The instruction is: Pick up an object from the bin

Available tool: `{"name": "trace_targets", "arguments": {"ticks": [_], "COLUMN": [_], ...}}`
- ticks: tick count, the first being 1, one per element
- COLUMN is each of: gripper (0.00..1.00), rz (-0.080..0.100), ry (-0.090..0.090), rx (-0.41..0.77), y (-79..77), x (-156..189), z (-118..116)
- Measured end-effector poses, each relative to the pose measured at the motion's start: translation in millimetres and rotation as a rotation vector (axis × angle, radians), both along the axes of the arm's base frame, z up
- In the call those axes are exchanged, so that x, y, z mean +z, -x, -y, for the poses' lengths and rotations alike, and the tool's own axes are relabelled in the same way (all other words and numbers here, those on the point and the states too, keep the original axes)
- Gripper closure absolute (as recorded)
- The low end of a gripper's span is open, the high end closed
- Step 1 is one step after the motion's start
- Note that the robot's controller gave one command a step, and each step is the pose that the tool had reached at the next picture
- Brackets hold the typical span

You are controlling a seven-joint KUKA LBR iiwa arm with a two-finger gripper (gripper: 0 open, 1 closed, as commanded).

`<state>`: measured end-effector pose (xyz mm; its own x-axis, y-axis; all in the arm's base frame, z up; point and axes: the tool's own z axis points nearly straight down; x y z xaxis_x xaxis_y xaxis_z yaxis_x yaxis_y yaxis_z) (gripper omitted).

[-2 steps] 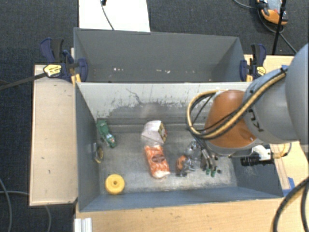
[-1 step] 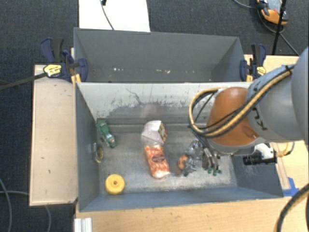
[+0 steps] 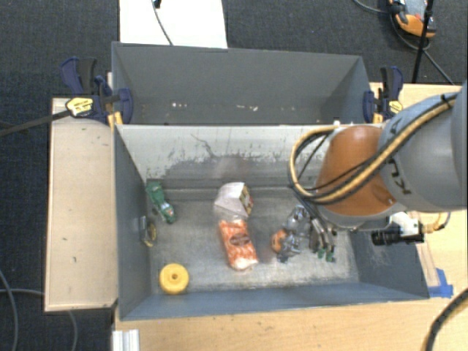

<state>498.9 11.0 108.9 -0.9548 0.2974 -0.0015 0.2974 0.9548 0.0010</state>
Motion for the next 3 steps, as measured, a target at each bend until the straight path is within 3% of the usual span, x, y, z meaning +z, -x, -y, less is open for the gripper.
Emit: {"name": "trace_targets", "arguments": {"ticks": [1,3], "gripper": [1.0,1.0], "rz": [0.005,-0.009], "ry": [0.0,0.0], "rx": [0.0,0.001], "y": [-1.3,2.1], "x": [6,36], "z": [0,0]}}
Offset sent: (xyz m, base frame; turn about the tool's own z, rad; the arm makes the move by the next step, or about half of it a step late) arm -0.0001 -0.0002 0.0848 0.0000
